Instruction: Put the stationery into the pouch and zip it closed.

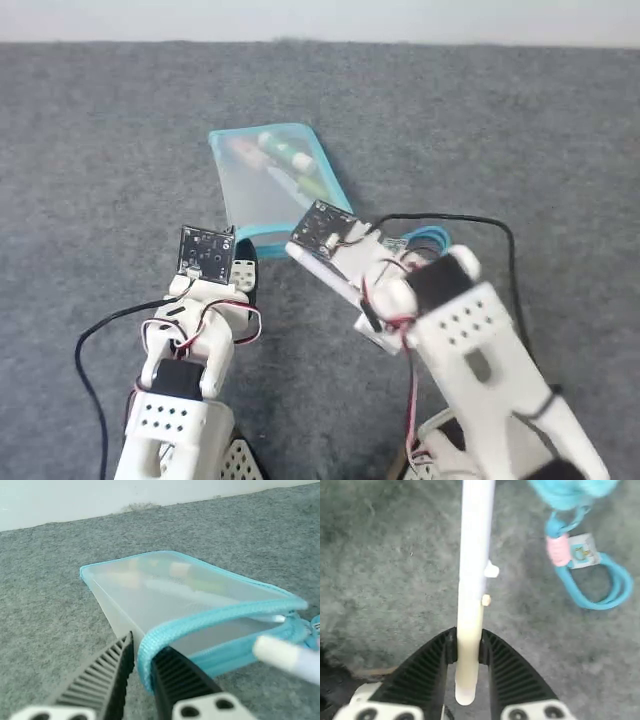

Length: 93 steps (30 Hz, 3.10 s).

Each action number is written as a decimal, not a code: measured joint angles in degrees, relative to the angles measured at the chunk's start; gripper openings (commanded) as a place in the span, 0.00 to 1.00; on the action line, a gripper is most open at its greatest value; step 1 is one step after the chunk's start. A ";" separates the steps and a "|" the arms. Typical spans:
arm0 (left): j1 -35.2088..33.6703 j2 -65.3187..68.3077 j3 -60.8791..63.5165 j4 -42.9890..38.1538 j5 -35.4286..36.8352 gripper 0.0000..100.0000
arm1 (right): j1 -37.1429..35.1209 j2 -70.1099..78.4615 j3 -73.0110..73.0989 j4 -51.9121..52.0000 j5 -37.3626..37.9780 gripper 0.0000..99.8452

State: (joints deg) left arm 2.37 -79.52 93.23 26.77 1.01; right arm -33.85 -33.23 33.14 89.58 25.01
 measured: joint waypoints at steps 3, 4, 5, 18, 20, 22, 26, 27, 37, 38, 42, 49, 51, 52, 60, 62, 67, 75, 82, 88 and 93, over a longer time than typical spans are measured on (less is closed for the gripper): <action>0.00 0.00 0.00 0.00 0.00 0.01 | -0.09 5.63 -3.43 -0.09 -0.88 0.01; 0.00 0.00 0.00 0.00 0.00 0.01 | -0.09 7.38 -4.84 -0.09 -0.97 0.01; 0.00 0.00 0.00 0.00 0.00 0.01 | -0.09 9.14 -6.68 -0.09 -0.97 0.01; 0.00 0.00 0.00 0.00 0.00 0.01 | -0.26 36.84 -34.90 -0.09 -12.22 0.01; 0.00 0.00 0.00 0.00 0.00 0.01 | -0.26 42.02 -40.26 0.53 -14.51 0.01; 0.00 0.00 0.00 0.00 0.00 0.01 | -0.26 46.86 -46.42 2.46 -16.09 0.01; 0.00 0.00 0.00 0.00 0.00 0.01 | -0.26 55.30 -59.43 8.00 -18.55 0.01; 0.00 0.00 0.00 0.00 0.00 0.01 | -0.26 57.14 -62.68 9.41 -18.81 0.03; -0.09 0.00 0.00 0.00 -0.44 0.01 | -1.85 63.21 -75.34 10.99 -18.99 0.20; -0.09 0.00 0.00 -0.18 -0.35 0.01 | -1.85 62.86 -75.43 11.08 -19.08 0.19; -0.09 0.00 0.00 -0.62 0.00 0.01 | -1.67 58.11 -75.43 11.08 -19.08 0.19; 0.00 -0.09 0.09 -0.62 -0.44 0.01 | -1.49 42.02 -65.76 11.08 -15.38 0.19; 0.00 -0.09 0.09 -0.62 -0.44 0.01 | -1.41 37.36 -60.84 10.99 -13.71 0.19; 0.00 -0.09 0.09 -0.62 -0.44 0.01 | -1.14 34.81 -57.85 10.55 -13.01 0.19; 0.00 -0.09 0.09 -0.62 -0.44 0.01 | 3.78 13.45 -19.52 -13.10 -11.96 0.19; 0.00 -0.09 0.09 -0.62 -0.44 0.01 | 3.52 9.14 -6.86 -22.77 -11.87 0.19; 0.00 -0.09 0.09 -0.62 -0.44 0.01 | 3.43 4.40 16.35 -44.22 -11.87 0.19; 0.00 -0.09 0.09 -0.62 -0.44 0.01 | 3.43 3.69 23.56 -53.89 -11.87 0.19; 0.00 -0.09 0.09 -0.62 -0.44 0.01 | 3.87 12.48 21.45 -59.08 -12.48 0.19; 0.00 -0.09 0.09 -0.62 -0.44 0.01 | 3.87 25.67 12.22 -59.52 -12.84 0.18; 0.00 -0.09 0.09 -0.62 -0.44 0.01 | 5.27 26.99 9.76 -57.41 -12.92 0.00</action>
State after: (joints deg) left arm 2.37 -79.60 93.32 26.15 0.57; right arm -28.57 -6.24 42.90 32.18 12.09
